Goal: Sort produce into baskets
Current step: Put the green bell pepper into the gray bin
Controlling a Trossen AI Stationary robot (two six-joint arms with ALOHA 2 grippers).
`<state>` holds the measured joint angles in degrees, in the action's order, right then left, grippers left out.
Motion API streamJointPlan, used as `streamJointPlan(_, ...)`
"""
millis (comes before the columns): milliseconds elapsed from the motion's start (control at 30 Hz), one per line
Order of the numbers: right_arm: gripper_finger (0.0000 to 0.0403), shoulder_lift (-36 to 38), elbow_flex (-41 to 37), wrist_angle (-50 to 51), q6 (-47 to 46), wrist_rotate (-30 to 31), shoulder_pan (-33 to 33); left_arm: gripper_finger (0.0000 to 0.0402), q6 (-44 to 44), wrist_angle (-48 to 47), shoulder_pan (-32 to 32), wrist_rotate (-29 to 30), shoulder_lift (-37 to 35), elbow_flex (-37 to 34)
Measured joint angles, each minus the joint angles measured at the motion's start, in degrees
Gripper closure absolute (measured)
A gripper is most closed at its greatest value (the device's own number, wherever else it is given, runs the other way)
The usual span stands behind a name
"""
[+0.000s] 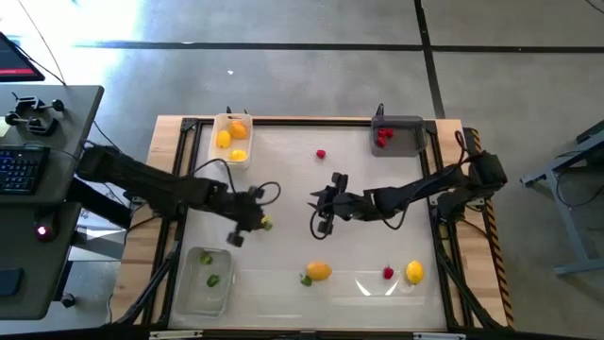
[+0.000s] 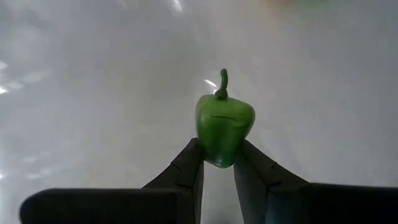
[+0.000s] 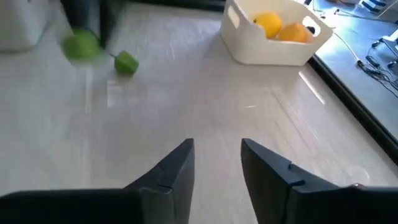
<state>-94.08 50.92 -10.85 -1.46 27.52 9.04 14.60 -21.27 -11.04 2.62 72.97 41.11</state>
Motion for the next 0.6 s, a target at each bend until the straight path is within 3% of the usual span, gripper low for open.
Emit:
streamJointPlan(133,0.0305,-0.05,0.0,1.02,0.16,0.56,-0.04,0.035,-6.77,-17.25,-5.06,-3.76,-2.64,7.34)
streamJointPlan(267,0.0315,-0.05,-0.02,1.65,0.03,1.43,-0.04,0.035,-16.22,-28.29,-10.77,-9.05,-3.79,12.72)
streamJointPlan(400,0.0316,-0.05,-0.04,2.09,-0.09,1.43,-0.04,0.035,-26.87,-34.47,-16.16,-14.29,-4.48,14.21)
streamJointPlan(600,0.0317,-0.05,-0.04,2.08,-0.08,1.46,-0.04,0.035,-36.9,-38.77,-22.04,-14.63,-4.37,12.88)
